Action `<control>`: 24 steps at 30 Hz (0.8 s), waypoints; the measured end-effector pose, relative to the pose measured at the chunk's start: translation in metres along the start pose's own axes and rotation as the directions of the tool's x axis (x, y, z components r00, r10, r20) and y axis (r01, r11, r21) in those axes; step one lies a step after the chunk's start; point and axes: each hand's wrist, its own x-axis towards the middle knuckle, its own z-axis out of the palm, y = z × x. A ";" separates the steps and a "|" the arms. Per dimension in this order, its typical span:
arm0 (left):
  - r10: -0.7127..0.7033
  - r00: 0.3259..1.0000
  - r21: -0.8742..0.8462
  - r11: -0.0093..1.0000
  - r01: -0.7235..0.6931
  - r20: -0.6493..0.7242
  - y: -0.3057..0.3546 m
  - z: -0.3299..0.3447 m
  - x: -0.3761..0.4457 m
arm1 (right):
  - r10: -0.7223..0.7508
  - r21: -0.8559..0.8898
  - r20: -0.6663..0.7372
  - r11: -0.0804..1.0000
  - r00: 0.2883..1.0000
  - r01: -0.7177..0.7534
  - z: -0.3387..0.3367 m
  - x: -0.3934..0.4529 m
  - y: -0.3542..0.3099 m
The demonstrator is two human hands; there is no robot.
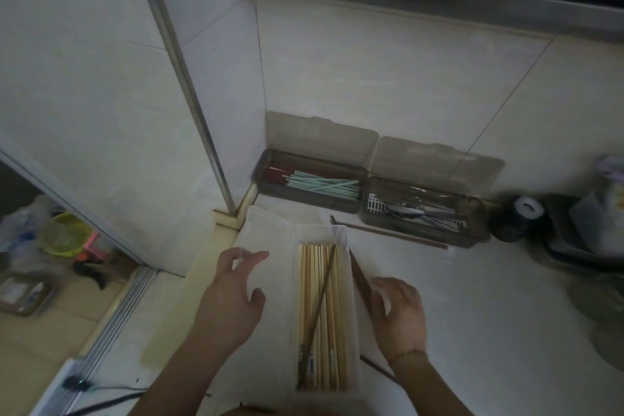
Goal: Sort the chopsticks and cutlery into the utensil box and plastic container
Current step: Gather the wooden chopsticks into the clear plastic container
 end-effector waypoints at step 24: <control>0.008 1.000 0.005 1.000 -0.008 0.003 0.000 -0.002 0.000 | 0.156 -0.249 0.271 0.965 0.950 -0.087 -0.033 -0.006 0.009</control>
